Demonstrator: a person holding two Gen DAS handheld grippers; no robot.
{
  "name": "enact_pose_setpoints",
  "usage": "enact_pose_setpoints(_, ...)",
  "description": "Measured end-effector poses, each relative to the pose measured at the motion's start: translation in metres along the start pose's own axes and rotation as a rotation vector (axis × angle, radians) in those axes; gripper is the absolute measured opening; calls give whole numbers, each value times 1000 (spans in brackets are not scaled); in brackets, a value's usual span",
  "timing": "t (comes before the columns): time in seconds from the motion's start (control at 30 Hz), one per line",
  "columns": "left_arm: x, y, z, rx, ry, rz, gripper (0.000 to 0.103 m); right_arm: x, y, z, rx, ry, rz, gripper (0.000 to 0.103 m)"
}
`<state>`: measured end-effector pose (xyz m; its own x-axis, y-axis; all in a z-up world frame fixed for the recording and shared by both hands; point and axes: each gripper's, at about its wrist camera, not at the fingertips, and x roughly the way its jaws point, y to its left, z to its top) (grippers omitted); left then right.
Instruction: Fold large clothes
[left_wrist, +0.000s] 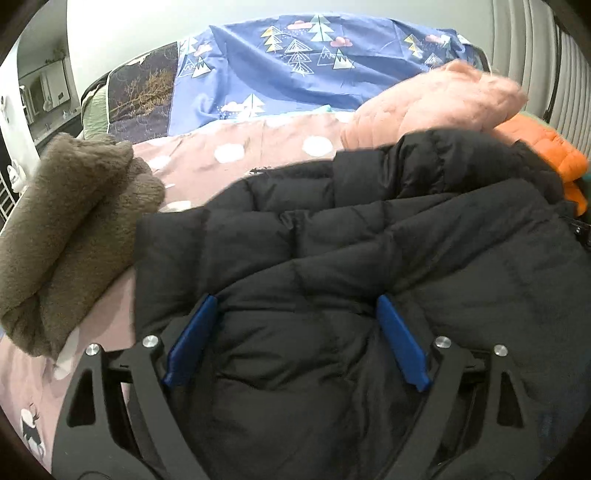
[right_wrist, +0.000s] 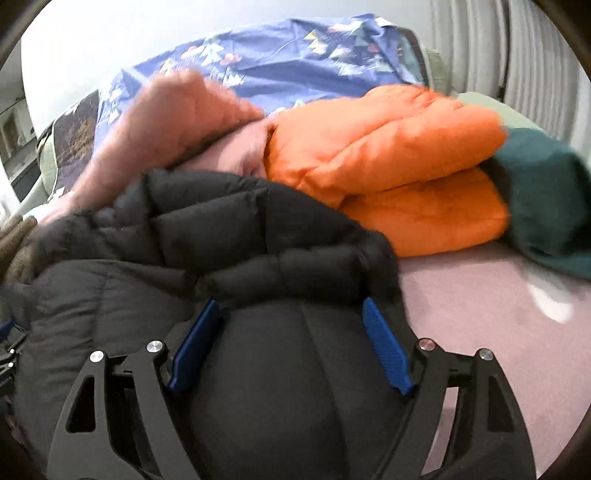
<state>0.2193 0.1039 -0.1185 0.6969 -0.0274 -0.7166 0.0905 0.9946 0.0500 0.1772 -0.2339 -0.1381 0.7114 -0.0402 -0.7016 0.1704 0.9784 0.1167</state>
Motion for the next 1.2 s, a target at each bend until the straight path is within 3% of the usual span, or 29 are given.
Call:
enact_pose_setpoints(0.07,-34,6,-3,-30,-57,-65,87,-32,12,-9,-30,-37,94,80)
enact_pose_setpoints(0.13,-52,4,-4,-21,-87,-110,88,-43,28,-26,-97,-36,119,82)
enact_pose_setpoints(0.2,-45,-9,-12,45,-54,-51,88,-18,48,-51,-202,49,62,88)
enact_pose_setpoints(0.23,-23,-19,-21,107,-2,25,90,-5,53,-61,-240,56,26,91)
enact_pose_setpoints(0.27,-8,-24,-29,135,30,46,92,7,57,-64,-263,73,12,93)
enact_pose_setpoints(0.37,-1,-18,-31,84,56,23,92,6,55,-53,-232,82,25,94)
enact_pose_setpoints(0.57,-63,22,-49,42,-15,-10,92,-60,13,-60,-192,-6,106,94)
enact_pose_setpoints(0.67,-87,59,-76,-23,8,-56,92,-85,-27,-70,-154,-14,99,93)
enact_pose_setpoints(0.8,-95,88,-120,-79,89,-120,91,-86,-70,-102,-66,92,88,72)
enact_pose_setpoints(0.87,-93,92,-137,-92,136,-155,90,-92,-81,-121,-13,98,140,70)
enact_pose_setpoints(1.03,-109,84,-155,-55,112,-224,90,-105,-85,-137,-4,93,174,70)
enact_pose_setpoints(1.2,-121,66,-170,9,118,-239,90,-122,-90,-155,8,94,217,67)
